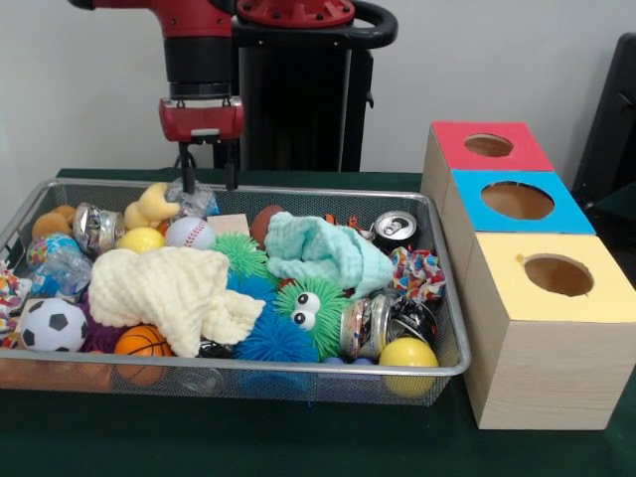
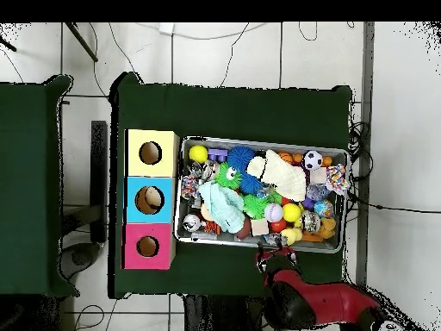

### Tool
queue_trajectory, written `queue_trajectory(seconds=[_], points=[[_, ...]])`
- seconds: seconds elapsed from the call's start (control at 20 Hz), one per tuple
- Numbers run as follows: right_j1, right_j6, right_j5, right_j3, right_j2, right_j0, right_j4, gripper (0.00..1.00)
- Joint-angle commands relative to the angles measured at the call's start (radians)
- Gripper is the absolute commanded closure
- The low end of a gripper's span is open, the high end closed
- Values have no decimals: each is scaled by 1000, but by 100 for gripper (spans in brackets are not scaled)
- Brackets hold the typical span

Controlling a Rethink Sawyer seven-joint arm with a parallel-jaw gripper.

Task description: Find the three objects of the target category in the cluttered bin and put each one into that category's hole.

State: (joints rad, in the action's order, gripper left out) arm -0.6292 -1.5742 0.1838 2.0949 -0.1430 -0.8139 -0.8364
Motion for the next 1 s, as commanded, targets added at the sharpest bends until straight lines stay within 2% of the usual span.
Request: queue_trajectory(seconds=[0.05, 0.3, 0.6, 0.65, 0.8, 1.0], points=[[224, -14, -234, -207, -68, -39, -7, 0], [270, -17, -205, -253, -48, -21, -29, 0], [284, -11, -181, -267, -41, -16, -52, 0], [282, -3, -176, -267, -39, -10, -66, 100], [278, 5, -185, -262, -50, -18, -70, 100], [274, -9, -180, -260, -28, 4, -60, 100]])
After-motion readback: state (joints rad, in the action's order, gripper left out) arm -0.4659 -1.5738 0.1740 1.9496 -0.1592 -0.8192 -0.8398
